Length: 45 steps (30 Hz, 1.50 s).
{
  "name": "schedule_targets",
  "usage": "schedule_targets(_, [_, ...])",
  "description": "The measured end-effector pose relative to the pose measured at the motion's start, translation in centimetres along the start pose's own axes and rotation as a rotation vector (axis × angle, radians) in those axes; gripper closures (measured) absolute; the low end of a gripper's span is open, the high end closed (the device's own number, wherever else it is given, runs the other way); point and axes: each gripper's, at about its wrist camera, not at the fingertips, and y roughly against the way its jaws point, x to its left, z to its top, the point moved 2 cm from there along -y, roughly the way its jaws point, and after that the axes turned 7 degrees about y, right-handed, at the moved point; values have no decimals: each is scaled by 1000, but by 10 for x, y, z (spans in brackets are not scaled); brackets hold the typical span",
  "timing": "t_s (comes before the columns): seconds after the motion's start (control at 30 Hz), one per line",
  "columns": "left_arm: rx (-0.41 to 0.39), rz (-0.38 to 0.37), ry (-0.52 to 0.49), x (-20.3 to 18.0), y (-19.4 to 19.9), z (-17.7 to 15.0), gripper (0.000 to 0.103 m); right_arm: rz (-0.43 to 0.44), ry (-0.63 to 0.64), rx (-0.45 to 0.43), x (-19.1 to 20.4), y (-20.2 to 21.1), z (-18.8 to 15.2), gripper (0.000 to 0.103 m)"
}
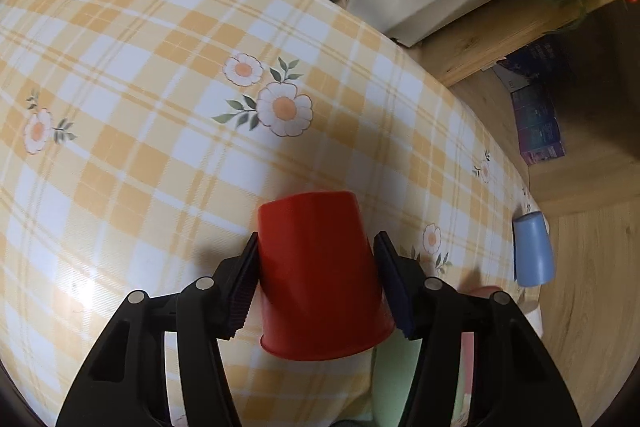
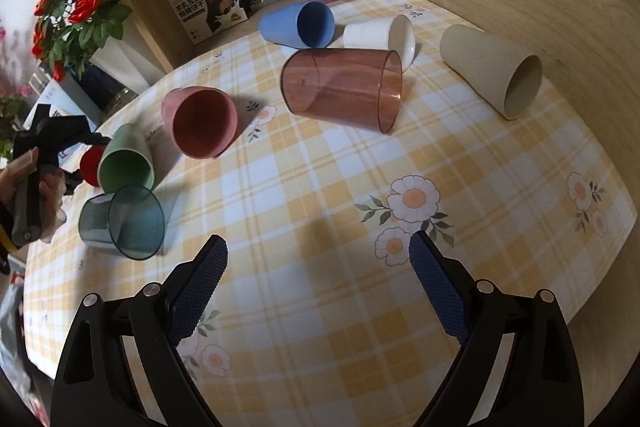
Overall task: Flip cup upside down
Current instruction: 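Close the left gripper on the red cup and lift it, then carry the red cup toward the right gripper and hand it over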
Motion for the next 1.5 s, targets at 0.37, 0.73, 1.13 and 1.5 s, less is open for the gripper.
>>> schedule_targets(0.37, [-43, 48, -112, 47, 77, -43, 49, 87, 29, 21, 38, 10, -18, 14])
schedule_targets(0.73, [44, -51, -218, 68, 110, -179, 49, 106, 57, 8, 60, 30, -33, 14])
schedule_targets(1.13, [73, -119, -280, 31, 85, -242, 49, 101, 58, -35, 55, 54, -38, 14])
schedule_targets(1.5, [141, -143, -289, 11, 56, -265, 49, 80, 17, -37, 37, 56, -40, 14])
